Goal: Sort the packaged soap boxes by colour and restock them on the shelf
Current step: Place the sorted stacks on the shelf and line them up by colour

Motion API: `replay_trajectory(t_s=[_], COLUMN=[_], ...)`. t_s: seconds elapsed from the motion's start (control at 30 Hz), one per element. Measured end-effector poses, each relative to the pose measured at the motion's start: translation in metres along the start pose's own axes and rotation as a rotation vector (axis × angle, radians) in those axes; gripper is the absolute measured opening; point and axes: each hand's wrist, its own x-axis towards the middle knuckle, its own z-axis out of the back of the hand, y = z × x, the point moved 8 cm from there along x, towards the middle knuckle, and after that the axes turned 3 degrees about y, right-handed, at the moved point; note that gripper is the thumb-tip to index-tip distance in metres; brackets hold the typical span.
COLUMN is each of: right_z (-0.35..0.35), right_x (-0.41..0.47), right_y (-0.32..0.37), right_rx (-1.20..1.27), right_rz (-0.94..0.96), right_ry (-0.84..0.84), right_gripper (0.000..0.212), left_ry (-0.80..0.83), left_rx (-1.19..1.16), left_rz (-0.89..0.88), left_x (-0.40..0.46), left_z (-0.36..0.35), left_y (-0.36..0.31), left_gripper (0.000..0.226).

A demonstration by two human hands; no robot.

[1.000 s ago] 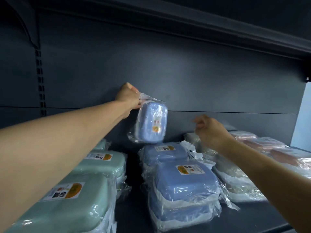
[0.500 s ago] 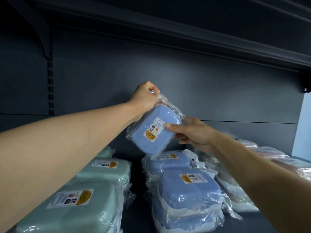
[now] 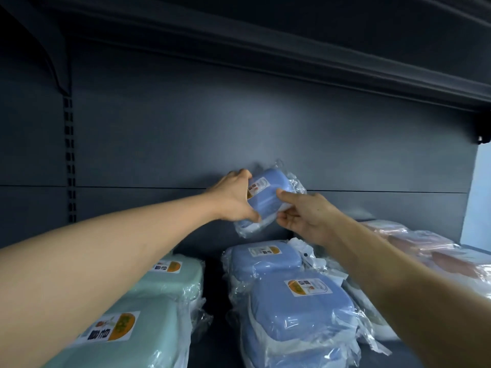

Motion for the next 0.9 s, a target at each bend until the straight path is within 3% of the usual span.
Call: replay_trajectory(t_s=[0.1, 0.2, 0.3, 0.4, 0.53, 0.67, 0.9], right_z=[0.016, 0.037, 0.047, 0.049, 0.052, 0.056, 0.058], right_x=[-0.003, -0.009, -0.016, -0.023, -0.037, -0.043, -0.047], right_y=[0.001, 0.008, 0.009, 0.005, 0.004, 0.003, -0.003], right_rx=[-0.205, -0.705, -0.989, -1.092, -1.134, -1.150, -1.133], right_rz=[0.023, 0.123, 0.187, 0.236, 0.292, 0.303, 0.305], right_ry=[-0.044, -0.066, -0.067, -0.035, -0.028, -0.030, 0.007], right_gripper=[0.014, 0.003, 0.022, 0.017, 0.025, 0.027, 0.027], left_ry=[0.015, 0.060, 0.168, 0.269, 0.359, 0.410, 0.281], left_rx=[0.082, 0.142, 0.182, 0.181, 0.171, 0.247, 0.202], left_rz=[0.008, 0.027, 0.058, 0.044, 0.007, 0.007, -0.074], left_x=[0.008, 0.013, 0.018, 0.022, 0.022, 0.021, 0.027], left_z=[-0.002, -0.008, -0.023, -0.042, -0.063, -0.086, -0.086], left_y=[0.002, 0.006, 0.011, 0.013, 0.019, 0.029, 0.024], left_gripper=[0.079, 0.070, 0.056, 0.049, 0.068, 0.056, 0.039])
